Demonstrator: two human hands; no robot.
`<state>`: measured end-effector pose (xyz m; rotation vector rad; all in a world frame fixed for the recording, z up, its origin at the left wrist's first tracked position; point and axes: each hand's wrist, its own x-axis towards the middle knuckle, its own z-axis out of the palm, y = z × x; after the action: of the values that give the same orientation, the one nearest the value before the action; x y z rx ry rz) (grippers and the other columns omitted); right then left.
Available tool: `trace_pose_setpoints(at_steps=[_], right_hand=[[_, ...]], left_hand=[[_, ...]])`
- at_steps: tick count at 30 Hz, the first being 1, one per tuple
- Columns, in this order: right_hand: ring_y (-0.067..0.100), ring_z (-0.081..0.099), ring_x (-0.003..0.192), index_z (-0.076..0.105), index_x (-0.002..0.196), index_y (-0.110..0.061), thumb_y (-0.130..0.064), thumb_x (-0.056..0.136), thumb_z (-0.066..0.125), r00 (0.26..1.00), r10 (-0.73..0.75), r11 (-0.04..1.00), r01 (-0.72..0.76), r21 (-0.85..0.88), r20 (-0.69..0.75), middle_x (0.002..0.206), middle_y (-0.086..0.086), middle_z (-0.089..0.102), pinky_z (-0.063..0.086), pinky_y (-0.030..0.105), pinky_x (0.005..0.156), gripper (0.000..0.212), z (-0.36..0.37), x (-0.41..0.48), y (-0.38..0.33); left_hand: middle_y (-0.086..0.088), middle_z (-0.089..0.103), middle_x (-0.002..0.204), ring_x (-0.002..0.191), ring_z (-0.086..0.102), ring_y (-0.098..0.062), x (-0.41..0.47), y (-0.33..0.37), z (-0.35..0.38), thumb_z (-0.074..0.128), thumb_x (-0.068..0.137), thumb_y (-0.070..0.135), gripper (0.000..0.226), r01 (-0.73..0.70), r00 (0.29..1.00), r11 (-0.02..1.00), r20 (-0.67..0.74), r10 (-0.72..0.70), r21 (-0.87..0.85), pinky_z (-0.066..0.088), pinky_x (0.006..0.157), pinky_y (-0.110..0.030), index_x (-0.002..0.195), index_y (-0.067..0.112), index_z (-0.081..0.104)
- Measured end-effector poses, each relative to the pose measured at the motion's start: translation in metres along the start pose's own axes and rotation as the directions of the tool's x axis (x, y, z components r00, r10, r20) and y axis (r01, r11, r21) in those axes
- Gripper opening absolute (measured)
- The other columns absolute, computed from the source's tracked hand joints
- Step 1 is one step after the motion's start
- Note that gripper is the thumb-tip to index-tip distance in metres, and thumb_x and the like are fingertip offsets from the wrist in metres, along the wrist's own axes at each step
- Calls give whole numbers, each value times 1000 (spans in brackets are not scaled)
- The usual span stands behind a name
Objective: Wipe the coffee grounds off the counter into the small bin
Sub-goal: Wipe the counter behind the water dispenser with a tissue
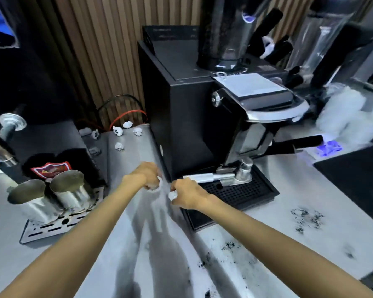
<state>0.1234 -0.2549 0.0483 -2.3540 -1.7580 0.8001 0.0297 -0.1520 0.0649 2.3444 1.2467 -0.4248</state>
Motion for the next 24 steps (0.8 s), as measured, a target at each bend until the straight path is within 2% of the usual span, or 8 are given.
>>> trace_pose_setpoints(at_steps=[2,5,9,12,15,18,21,24], right_hand=[[35,55,114,56,119,-4,-15,85,61,998,56,998,-56,4,-8,123,17,57,48,35,85,36,-1,-33,34],[34,55,113,53,120,-8,-20,81,68,985,169,983,-166,73,-30,122,16,58,50,39,89,43,-3,-84,90],[31,55,117,59,119,-6,-25,81,69,952,288,954,-274,125,-105,123,15,62,47,34,93,44,-5,-160,163],[26,61,103,60,121,-6,-22,80,71,905,409,895,-372,246,-115,109,12,64,50,29,81,45,-7,-222,217],[24,63,95,61,119,-6,-19,80,72,834,536,808,-462,366,-131,101,11,65,50,21,72,42,-1,-277,268],[25,62,99,61,120,-1,-15,81,71,764,634,716,-520,465,-121,104,11,64,51,38,94,42,16,-314,309],[30,61,95,59,119,2,-9,82,68,671,735,586,-558,588,-96,110,17,64,55,44,85,39,42,-332,341],[33,63,98,56,122,-2,-12,80,69,554,831,434,-588,683,-51,120,21,62,54,46,90,45,78,-333,376]], left_hand=[[-10,69,97,62,59,-13,-16,32,18,54,79,-3,38,-53,998,996,39,56,-75,48,51,-14,110,12,71],[-8,66,92,81,60,-15,-38,88,52,54,81,-4,37,-129,984,961,85,154,-244,56,67,-22,109,13,71],[-9,62,92,75,58,-15,-67,173,90,54,83,-5,34,-252,931,896,162,328,-366,57,59,-21,109,11,71],[-9,60,95,73,56,-12,-84,244,116,56,86,-4,33,-348,881,849,172,441,-398,54,56,-18,115,7,67],[-10,61,104,89,54,-19,-100,309,155,56,88,-3,36,-376,818,810,249,518,-449,53,75,-27,122,6,62],[-11,62,103,84,57,-19,-111,357,203,57,86,-5,37,-354,782,802,318,536,-482,54,71,-25,121,4,62],[-13,69,104,80,58,-16,-114,392,249,64,84,9,30,-415,774,799,293,561,-435,51,62,-16,113,7,68],[-4,67,98,88,61,-17,-108,409,298,63,85,14,28,-417,799,817,267,538,-398,43,50,-13,111,9,70]])
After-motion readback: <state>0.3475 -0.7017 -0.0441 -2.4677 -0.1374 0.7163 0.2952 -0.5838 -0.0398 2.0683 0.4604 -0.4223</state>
